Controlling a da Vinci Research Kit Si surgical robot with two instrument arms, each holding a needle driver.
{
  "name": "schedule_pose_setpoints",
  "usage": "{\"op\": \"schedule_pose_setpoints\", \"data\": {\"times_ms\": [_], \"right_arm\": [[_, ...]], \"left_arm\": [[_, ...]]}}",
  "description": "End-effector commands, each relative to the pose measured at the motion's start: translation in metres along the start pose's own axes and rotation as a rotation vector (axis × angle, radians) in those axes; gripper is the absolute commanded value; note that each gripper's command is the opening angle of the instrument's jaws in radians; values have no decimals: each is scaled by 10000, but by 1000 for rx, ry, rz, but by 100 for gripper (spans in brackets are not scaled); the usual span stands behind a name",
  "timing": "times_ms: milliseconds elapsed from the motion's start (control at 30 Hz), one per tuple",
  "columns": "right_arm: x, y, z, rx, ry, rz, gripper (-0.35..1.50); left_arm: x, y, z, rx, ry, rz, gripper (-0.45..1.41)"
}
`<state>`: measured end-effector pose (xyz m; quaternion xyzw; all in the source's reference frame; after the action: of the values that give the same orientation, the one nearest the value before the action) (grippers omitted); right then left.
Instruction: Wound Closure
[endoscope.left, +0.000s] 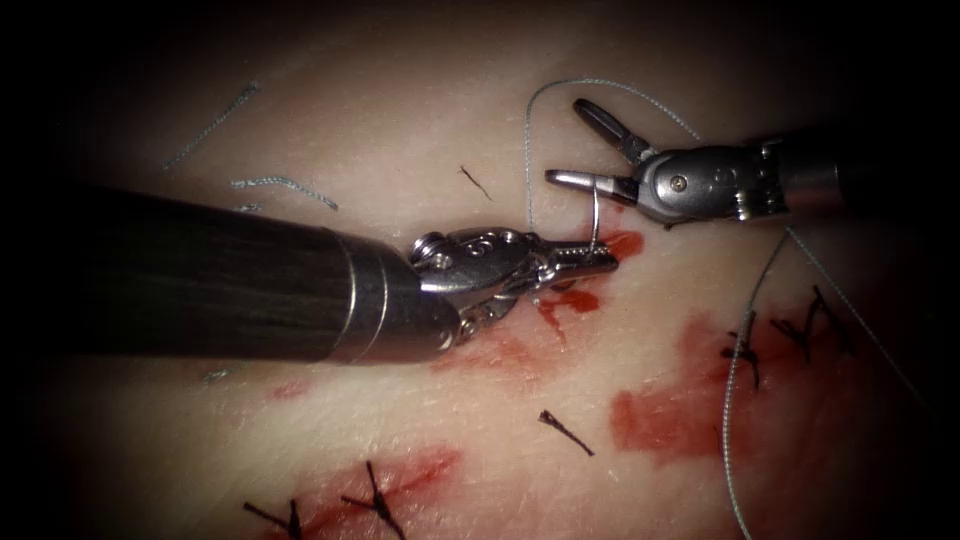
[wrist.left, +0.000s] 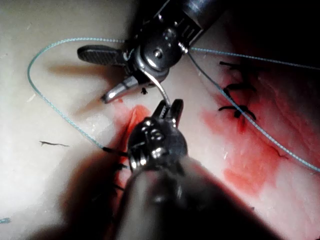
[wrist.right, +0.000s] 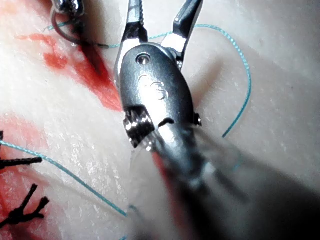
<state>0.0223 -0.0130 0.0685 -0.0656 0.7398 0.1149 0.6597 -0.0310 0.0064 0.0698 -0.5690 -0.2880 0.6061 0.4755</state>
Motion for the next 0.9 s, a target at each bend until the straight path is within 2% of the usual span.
{"op": "schedule_pose_setpoints", "data": {"times_ms": [33,67,100,133,167,267,367,467,533,733,767,900], "right_arm": [[-2,-1,9,25,12,0,71],[-1,0,10,65,23,-5,57],[-1,0,11,101,33,8,19],[0,0,11,137,44,27,-33],[0,0,11,170,49,39,-35],[2,-3,18,303,20,55,-35],[4,-6,28,448,-38,74,-35],[11,-9,46,576,-17,8,-35],[12,-15,54,621,1,2,-35],[14,-43,62,758,31,-3,-35],[16,-51,57,833,9,40,-35],[17,-62,42,964,-39,99,-35]], "left_arm": [[8,0,1,-9,38,-80,-45],[16,2,-3,-11,74,-156,-45],[23,3,-6,-7,106,-231,-45],[30,5,-10,-5,134,-299,-45],[38,6,-14,3,163,-391,-45],[55,7,-24,21,202,-550,-45],[69,4,-33,12,239,-650,-45],[80,-2,-43,-22,288,-744,-45],[85,-4,-47,-34,307,-787,-45],[101,-10,-59,-81,366,-801,-45],[112,-14,-68,-88,374,-785,-45],[132,-28,-90,-54,437,-690,-45]]}}
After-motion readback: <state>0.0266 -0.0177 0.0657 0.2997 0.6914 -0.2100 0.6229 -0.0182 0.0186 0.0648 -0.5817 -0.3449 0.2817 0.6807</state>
